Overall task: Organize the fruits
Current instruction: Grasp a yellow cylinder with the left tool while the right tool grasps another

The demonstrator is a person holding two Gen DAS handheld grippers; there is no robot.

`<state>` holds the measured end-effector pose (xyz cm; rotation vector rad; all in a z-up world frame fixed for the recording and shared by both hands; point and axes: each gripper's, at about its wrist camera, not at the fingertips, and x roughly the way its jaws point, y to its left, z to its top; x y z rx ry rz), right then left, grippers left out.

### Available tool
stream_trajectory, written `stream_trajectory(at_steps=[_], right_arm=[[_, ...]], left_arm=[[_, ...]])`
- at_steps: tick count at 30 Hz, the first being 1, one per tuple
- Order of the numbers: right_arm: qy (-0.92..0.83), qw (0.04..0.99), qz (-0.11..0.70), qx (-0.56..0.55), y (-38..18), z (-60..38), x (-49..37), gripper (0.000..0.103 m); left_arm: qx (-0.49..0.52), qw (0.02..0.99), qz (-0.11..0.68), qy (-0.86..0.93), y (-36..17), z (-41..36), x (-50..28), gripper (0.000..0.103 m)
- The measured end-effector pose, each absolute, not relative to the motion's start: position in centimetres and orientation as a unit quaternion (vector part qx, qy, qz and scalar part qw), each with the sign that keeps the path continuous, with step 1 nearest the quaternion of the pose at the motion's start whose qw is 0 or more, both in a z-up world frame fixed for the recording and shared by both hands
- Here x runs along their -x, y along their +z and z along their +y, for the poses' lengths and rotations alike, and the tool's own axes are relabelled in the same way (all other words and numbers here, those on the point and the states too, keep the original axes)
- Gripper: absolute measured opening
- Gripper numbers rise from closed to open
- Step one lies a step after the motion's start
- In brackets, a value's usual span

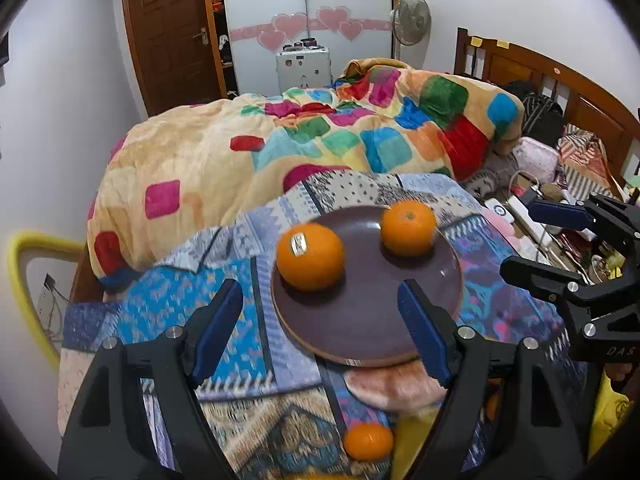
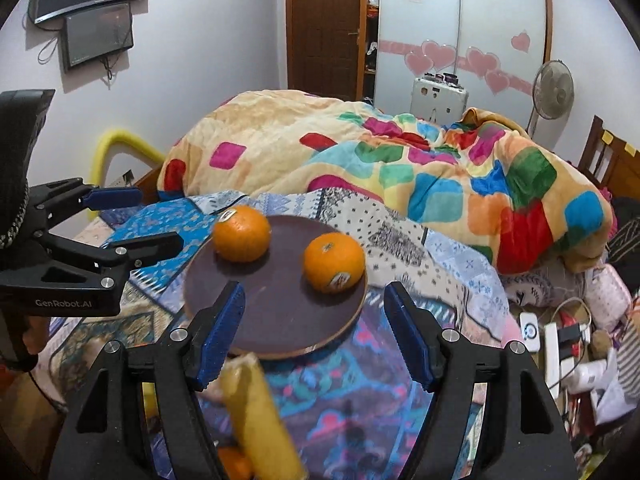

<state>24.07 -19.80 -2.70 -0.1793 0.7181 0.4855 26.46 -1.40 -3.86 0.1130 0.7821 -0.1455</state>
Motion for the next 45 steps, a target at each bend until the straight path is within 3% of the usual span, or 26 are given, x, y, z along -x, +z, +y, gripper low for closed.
stream_trajectory(at_steps=[9,21,24,26,28,45], right_arm=[[0.25,0.897,0.354,0.088,-3.7,-20.5,-20.4,0.069],[0.261,0.872,0.401,0.103,-9.0,-19.3,-20.3,0.068],[0.266,0.867,0.408,0.107,-9.8,-18.9,-20.9,0.058],[0.271,0.864,0.412,0.106,-10.1,-18.8,-20.9,0.044],[0.283,0.859,0.415,0.099,-10.3,-18.8,-20.8,0.04],[0.271,0.886,0.37,0.075,-7.0,-23.1,-18.0,0.034]], left_arm=[[-0.043,0.916,0.392,-0.08,-5.1,-1.7,-22.3,0.08],[-0.038,0.902,0.417,-0.102,-7.8,-2.2,-20.6,0.064],[-0.041,0.898,0.426,-0.103,-8.6,-2.3,-20.6,0.061],[-0.04,0.895,0.431,-0.105,-8.9,-2.4,-20.7,0.058],[-0.039,0.893,0.436,-0.105,-9.1,-2.4,-20.8,0.057],[-0.08,0.88,0.458,-0.091,-9.1,-4.6,-17.2,0.056]])
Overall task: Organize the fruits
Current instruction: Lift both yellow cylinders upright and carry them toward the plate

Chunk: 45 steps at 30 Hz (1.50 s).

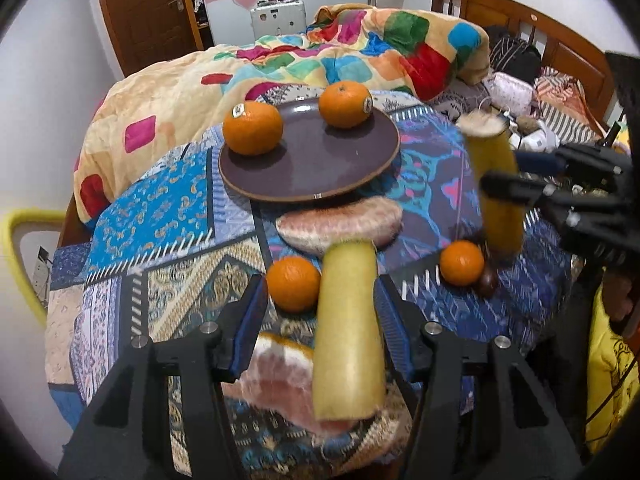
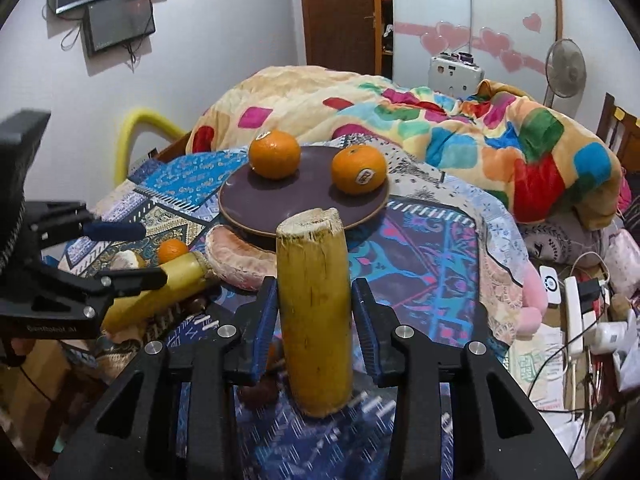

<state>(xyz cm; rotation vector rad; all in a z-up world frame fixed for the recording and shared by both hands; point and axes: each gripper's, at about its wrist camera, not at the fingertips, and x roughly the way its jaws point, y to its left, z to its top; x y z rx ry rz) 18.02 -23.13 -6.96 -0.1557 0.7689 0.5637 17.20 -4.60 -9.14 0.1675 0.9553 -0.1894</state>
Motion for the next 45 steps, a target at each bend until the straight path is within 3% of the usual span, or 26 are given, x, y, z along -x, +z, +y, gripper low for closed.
stream_trajectory(at_steps=[7,11,15,16,34,45], right_arm=[[0.28,0.885,0.366,0.063,-6.7,-25.0,-17.0,0.034],[0.286,0.884,0.367,0.059,-6.7,-25.6,-17.0,0.034],[0.289,0.883,0.365,0.055,-6.7,-26.1,-17.0,0.034],[0.289,0.884,0.364,0.054,-6.8,-26.1,-17.0,0.034],[0.279,0.888,0.363,0.053,-6.7,-26.0,-17.3,0.034],[0.276,0.889,0.362,0.054,-6.8,-25.7,-17.3,0.034]], left_arm=[[-0.066,0.87,0.48,-0.089,-10.1,-5.0,-16.2,0.056],[-0.062,0.859,0.5,-0.092,-11.1,-5.7,-16.5,0.044],[-0.062,0.857,0.503,-0.089,-11.2,-6.3,-17.0,0.043],[-0.061,0.858,0.502,-0.087,-11.2,-6.3,-17.1,0.037],[-0.055,0.883,0.457,-0.093,-8.4,-5.7,-16.2,0.037],[-0.087,0.854,0.501,-0.111,-10.6,-6.8,-15.1,0.037]])
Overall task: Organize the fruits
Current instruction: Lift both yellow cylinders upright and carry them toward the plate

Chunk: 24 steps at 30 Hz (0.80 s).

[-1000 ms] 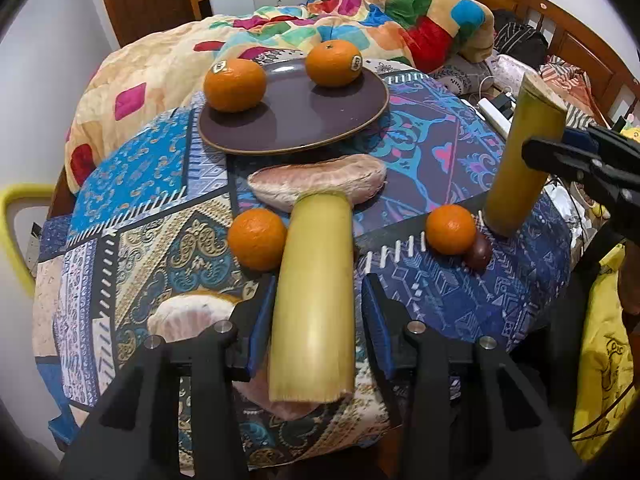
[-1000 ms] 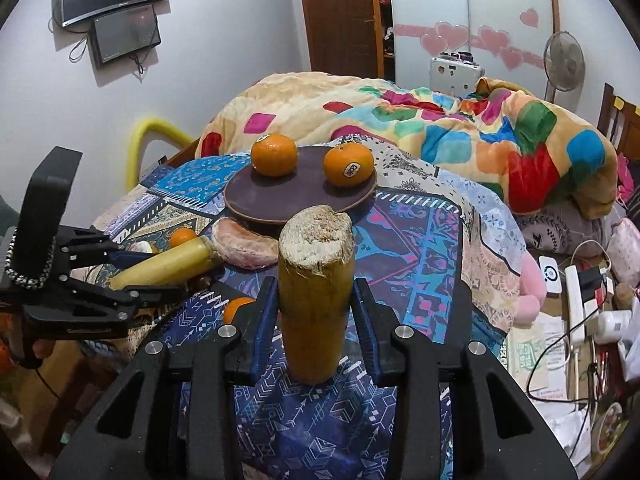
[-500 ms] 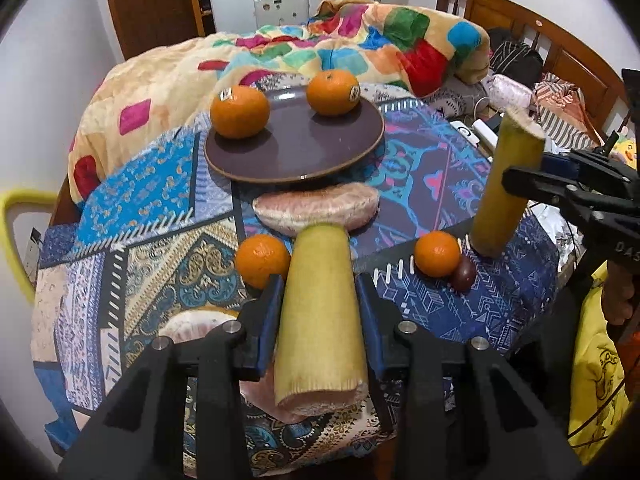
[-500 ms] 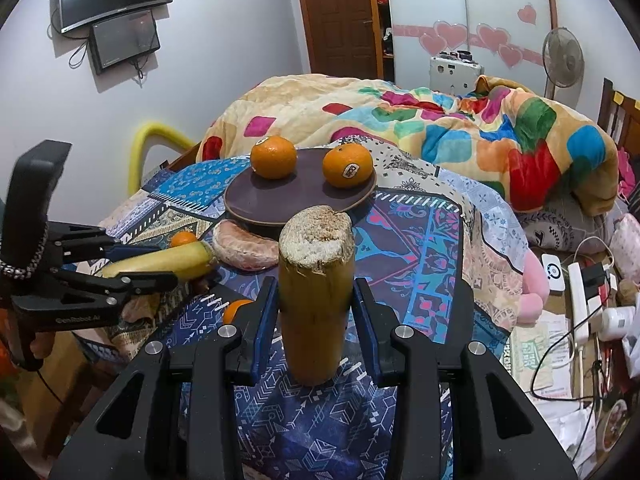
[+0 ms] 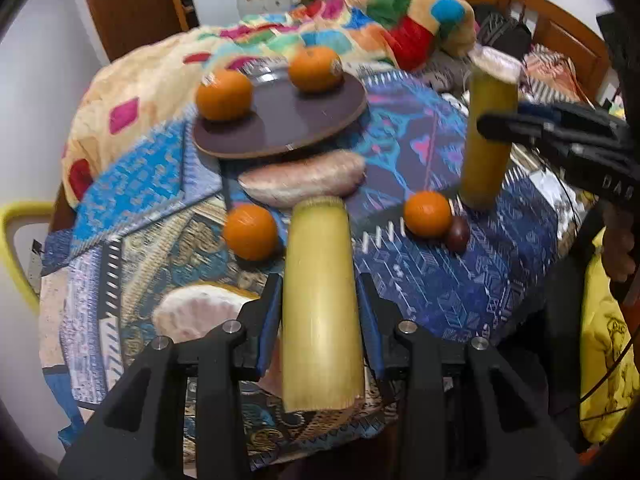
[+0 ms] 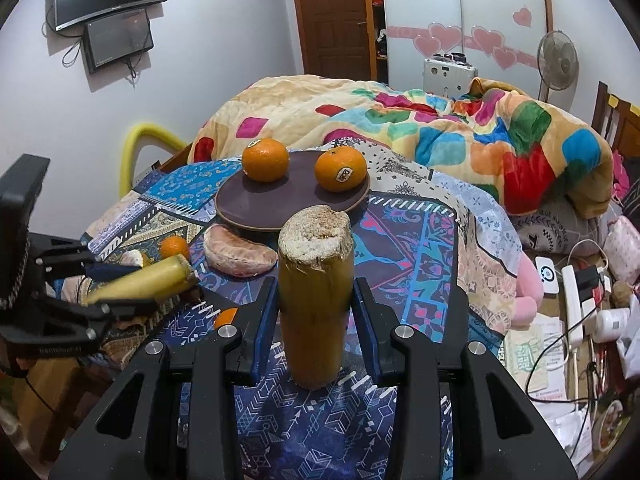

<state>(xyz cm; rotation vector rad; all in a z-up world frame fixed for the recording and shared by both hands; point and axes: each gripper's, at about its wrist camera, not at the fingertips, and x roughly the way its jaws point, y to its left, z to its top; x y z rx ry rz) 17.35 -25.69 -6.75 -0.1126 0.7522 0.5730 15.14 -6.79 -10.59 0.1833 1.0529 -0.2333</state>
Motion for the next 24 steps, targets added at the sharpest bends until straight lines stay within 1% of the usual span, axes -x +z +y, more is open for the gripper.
stream_trajectory(at_steps=[3,15,20,24], right_arm=[[0.276,0.889,0.362,0.055,-6.8,-25.7,-17.4,0.034],[0.278,0.888,0.361,0.063,-6.8,-25.7,-17.2,0.034],[0.277,0.888,0.362,0.061,-6.8,-25.7,-17.4,0.034],[0.275,0.889,0.362,0.059,-6.8,-25.7,-17.5,0.034]], left_arm=[[-0.098,0.851,0.504,-0.11,-11.0,-7.3,-15.7,0.037],[-0.084,0.85,0.505,-0.126,-10.8,-7.8,-18.0,0.039],[-0.09,0.854,0.496,-0.128,-10.9,-8.0,-18.6,0.039],[-0.074,0.857,0.491,-0.138,-10.6,-7.6,-18.6,0.038]])
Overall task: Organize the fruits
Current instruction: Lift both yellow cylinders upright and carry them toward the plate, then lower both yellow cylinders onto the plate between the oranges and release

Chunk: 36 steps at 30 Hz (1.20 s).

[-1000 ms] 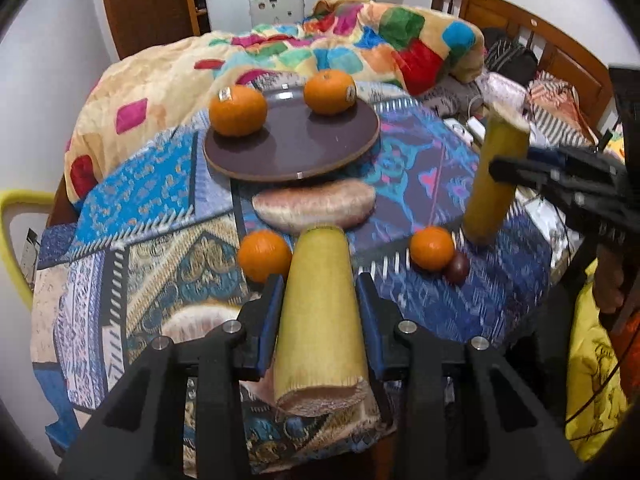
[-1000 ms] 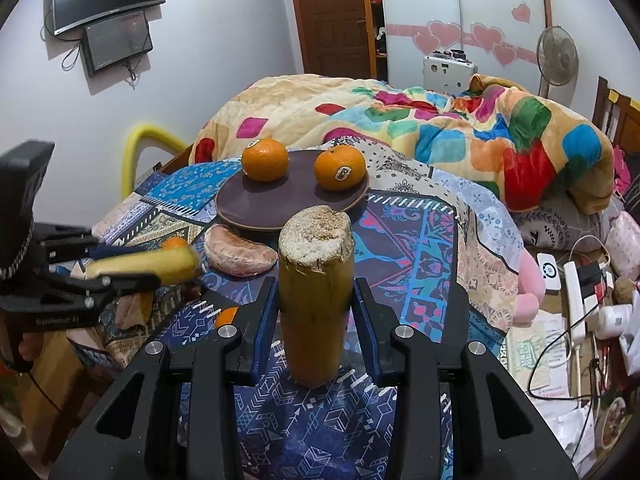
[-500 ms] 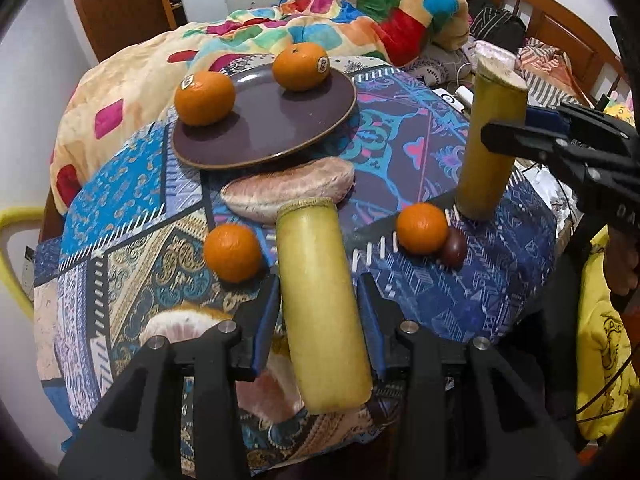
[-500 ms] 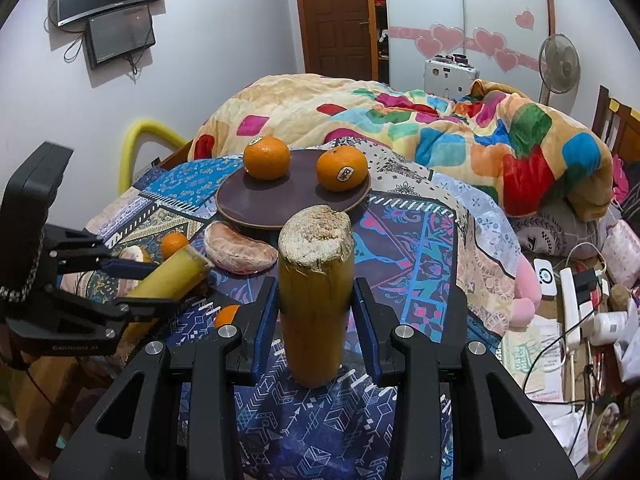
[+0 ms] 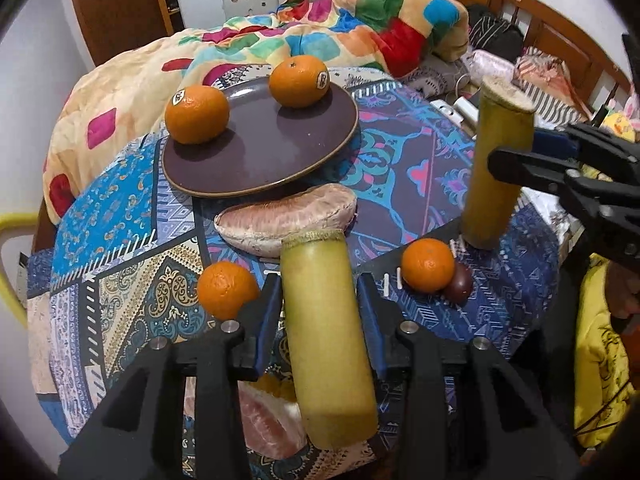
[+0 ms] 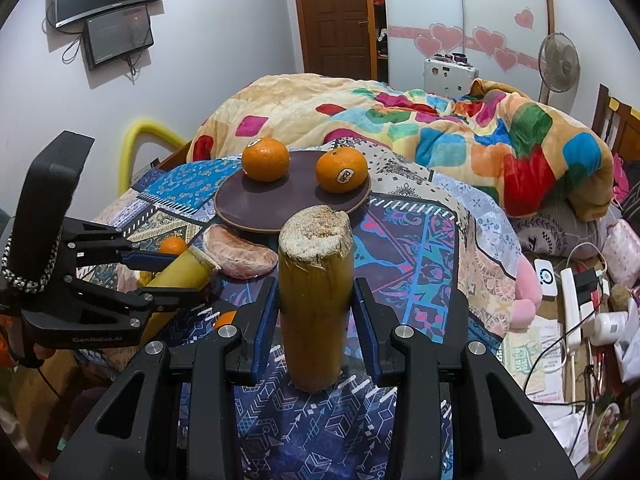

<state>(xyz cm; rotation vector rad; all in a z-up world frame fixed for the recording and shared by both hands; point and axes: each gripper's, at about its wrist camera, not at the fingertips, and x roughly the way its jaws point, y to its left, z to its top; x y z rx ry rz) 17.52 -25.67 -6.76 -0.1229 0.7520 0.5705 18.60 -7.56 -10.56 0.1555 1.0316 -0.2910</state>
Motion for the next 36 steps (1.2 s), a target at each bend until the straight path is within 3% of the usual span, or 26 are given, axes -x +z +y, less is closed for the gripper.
stream_trajectory(at_steps=[17,36], right_arm=[[0.259,0.901,0.343,0.051,-5.0,-24.5,-19.8,0.034],[0.27,0.903,0.33,0.054,-4.7,-21.3,-23.3,0.034]], left_arm=[[-0.043,0.903,0.404,-0.141,-4.2,-4.6,-19.4,0.036],[-0.027,0.916,0.38,-0.127,-3.7,-1.9,-24.5,0.036]])
